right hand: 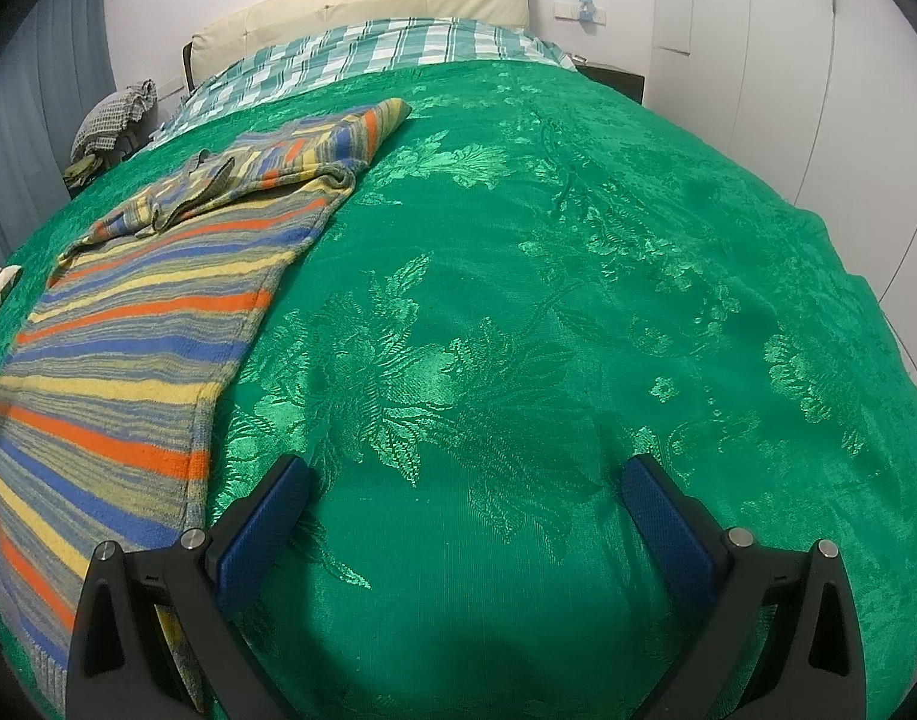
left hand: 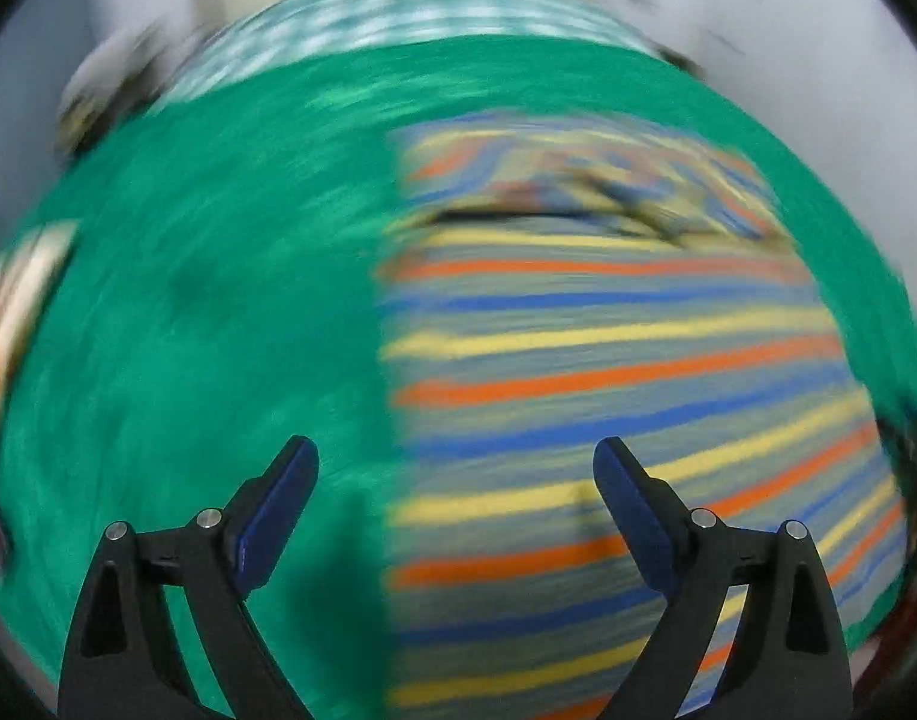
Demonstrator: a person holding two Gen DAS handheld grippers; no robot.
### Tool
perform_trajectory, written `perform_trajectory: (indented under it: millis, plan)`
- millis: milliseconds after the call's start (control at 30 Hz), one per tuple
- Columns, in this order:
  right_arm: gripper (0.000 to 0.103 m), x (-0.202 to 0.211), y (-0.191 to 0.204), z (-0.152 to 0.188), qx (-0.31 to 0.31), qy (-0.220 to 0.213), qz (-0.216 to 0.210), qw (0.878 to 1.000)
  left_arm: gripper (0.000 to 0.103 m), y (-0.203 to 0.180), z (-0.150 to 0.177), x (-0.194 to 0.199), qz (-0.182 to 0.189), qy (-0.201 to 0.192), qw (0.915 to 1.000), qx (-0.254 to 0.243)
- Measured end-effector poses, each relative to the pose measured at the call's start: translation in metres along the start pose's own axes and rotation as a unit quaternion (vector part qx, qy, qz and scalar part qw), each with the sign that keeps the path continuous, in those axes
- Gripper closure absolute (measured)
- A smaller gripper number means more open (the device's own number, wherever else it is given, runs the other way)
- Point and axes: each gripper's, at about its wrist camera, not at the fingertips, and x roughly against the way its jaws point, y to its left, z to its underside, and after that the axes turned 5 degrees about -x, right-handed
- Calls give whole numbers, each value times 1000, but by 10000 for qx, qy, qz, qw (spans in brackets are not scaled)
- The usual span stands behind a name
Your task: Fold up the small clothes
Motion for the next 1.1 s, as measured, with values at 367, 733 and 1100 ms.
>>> perform_trajectory:
  millis: [367, 733, 1100]
  plan:
    - [27, -11, 104, -169, -790, 1061, -2351, 9629, 9, 99, 65, -7, -236, -553, 9786, 1966]
    - [97, -168, 178, -208, -1470, 2079, -1836, 9495, 9, 123, 61, -13, -128, -618, 9727, 2232]
    - [42, -127, 174, -231, -514, 772, -1354, 9864, 9, 116, 56, -20, -228, -588, 9767, 2052]
